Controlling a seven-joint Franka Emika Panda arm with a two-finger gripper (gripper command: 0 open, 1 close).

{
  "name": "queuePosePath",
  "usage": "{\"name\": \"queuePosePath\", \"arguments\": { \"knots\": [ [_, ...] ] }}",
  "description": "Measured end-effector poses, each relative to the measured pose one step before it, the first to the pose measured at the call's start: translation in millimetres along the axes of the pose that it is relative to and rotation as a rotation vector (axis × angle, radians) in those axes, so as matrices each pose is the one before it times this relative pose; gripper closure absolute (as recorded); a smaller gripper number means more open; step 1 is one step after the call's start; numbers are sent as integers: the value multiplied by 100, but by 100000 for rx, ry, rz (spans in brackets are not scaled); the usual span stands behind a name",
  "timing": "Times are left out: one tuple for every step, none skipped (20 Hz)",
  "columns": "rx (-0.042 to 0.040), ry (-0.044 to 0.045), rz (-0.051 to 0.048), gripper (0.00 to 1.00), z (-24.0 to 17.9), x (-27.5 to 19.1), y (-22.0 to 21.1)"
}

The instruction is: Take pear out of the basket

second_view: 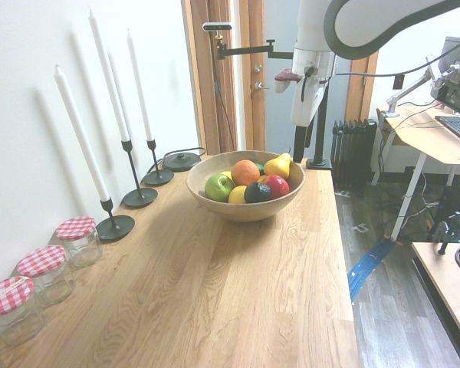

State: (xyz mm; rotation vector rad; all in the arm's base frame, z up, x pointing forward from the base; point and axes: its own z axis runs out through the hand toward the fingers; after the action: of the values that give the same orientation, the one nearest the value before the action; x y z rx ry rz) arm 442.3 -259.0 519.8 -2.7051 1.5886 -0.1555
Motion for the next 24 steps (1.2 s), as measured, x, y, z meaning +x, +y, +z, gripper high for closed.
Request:
{"name": "queuePosePath", "arguments": {
  "knots": [
    [-181,-832,700,0,354,1101,353],
    [-132,-822,430,0,380,1066,248],
    [-241,-712,494,0,417,1076,134],
    [-363,-765,328,0,443,1094,61],
    [-235,-751,373,0,420,1043,-47],
    [-115,-752,474,0,460,1054,-152],
    [-275,-620,231,0,488,1014,-157],
    [-291,-706,337,0,512,1017,-155],
    [-276,-633,330,0,464,1010,-239],
    [-492,-564,154,0,406,904,-318],
    [-279,-506,63,0,308,770,-366],
    [-168,-341,-63,0,222,670,-429],
    [-172,-440,-74,0,222,514,-426],
    [-422,-357,-165,0,233,388,-386],
    [-442,-478,-119,0,295,281,-314],
    [-304,-357,-119,0,370,239,-268],
    [-333,-489,-161,0,447,145,-167],
    [-359,-710,-148,0,530,91,-92],
    [-257,-723,-30,0,503,82,-71],
    [-356,-594,-26,0,456,87,-41],
    [-377,-478,42,0,383,82,-10],
    [-368,-418,106,0,341,89,21],
    [-335,-397,197,0,335,113,89],
    [-242,-421,209,0,299,98,114]
  ]
}}
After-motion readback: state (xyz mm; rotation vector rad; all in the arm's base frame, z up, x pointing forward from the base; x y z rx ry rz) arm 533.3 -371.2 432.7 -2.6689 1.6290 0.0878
